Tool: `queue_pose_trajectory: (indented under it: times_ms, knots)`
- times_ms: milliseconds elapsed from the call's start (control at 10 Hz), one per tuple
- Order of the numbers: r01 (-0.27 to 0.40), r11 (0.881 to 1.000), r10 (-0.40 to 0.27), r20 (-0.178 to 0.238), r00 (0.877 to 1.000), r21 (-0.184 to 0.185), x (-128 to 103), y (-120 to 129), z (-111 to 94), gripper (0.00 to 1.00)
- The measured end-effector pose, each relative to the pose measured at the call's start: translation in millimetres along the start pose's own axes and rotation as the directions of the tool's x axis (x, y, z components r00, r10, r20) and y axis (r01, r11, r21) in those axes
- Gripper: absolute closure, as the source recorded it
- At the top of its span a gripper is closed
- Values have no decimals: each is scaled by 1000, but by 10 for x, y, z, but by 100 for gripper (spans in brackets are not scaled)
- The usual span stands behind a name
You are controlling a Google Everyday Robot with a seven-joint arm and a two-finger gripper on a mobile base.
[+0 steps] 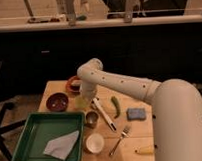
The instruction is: Stack cups on top of each other
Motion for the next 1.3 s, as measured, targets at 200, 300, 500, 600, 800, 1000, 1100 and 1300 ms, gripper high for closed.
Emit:
queue_pose_trajectory:
  times_ms: [200, 300, 500, 600, 800, 1000, 1100, 1300]
  knots:
    - [2, 1000, -2, -8, 1000, 8, 12, -22, -82, 100]
    - [3, 1000, -3, -13, 1000, 10, 18, -28, -126, 100]
    - [4, 1000, -4, -22, 1000, 15, 21, -30, -204, 100]
    - [5, 1000, -4, -27, 1000, 17, 16, -26, -247, 100]
    - [8, 1000, -7, -43, 999, 17, -19, -14, -419, 100]
    - [10, 1000, -9, -61, 998, 19, -65, 30, -627, 100]
    - [11, 1000, -9, -69, 998, 20, -83, 56, -701, 100]
    - [15, 1000, -13, -87, 996, 19, -126, 95, -888, 100]
